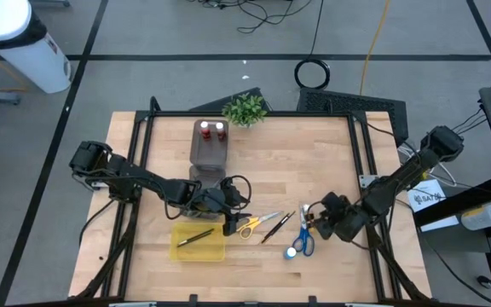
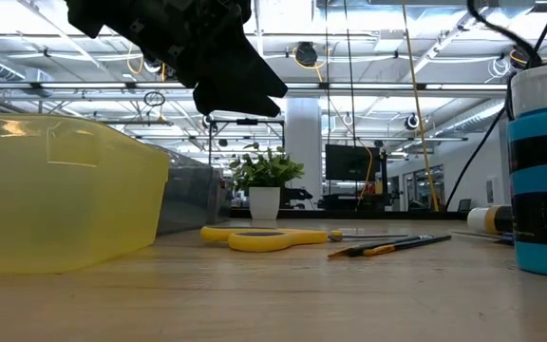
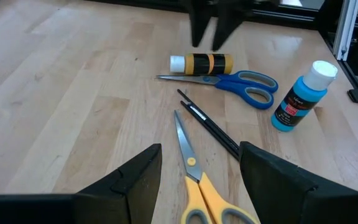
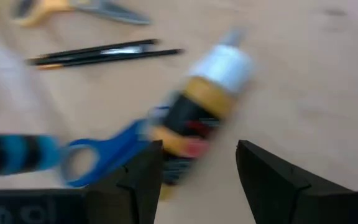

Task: Pick & Place Paint Supplies
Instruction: Put the yellow paint bottle into the top black bin

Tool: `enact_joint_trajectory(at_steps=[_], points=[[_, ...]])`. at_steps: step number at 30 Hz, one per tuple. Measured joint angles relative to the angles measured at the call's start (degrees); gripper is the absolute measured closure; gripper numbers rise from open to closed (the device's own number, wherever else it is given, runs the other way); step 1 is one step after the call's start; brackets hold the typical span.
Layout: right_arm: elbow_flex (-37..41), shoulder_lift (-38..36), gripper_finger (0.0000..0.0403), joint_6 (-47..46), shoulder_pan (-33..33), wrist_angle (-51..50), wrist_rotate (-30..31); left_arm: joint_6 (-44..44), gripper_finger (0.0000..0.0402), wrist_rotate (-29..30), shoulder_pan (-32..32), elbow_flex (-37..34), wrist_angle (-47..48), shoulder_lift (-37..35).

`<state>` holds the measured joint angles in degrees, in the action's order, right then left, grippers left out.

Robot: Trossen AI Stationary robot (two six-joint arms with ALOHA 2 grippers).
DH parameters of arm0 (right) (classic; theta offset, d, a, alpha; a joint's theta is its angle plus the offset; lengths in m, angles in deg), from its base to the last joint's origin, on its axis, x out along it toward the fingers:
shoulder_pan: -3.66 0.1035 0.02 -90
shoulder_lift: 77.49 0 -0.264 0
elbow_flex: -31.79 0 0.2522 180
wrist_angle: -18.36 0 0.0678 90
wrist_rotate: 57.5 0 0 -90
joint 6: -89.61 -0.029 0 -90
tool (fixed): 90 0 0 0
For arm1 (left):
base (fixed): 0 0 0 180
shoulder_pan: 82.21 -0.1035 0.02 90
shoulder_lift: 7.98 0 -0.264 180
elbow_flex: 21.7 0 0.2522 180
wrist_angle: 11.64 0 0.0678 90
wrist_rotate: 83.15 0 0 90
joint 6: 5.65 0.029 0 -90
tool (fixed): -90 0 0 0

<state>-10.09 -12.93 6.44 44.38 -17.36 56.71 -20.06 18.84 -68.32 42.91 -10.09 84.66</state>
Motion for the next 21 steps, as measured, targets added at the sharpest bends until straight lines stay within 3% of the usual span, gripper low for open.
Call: enact_joint_trajectory(at_steps=[6,17,21], points=[[0.0,4.5,0.0213,3.9,0.2,8.5,-0.2,0.0,0.0176,0.0,0.0,0.0,-0.1,0.0],[-0.3,13.0,0.0215,4.9,-1.8,8.7,-1.2,0.2,0.0176,0.0,0.0,0.0,-0.1,0.0],[-0.1,11.6,0.025,8.6,-2.3,8.4,0.8,0.2,0.0176,0.1,0.0,0.0,-0.1,0.0]])
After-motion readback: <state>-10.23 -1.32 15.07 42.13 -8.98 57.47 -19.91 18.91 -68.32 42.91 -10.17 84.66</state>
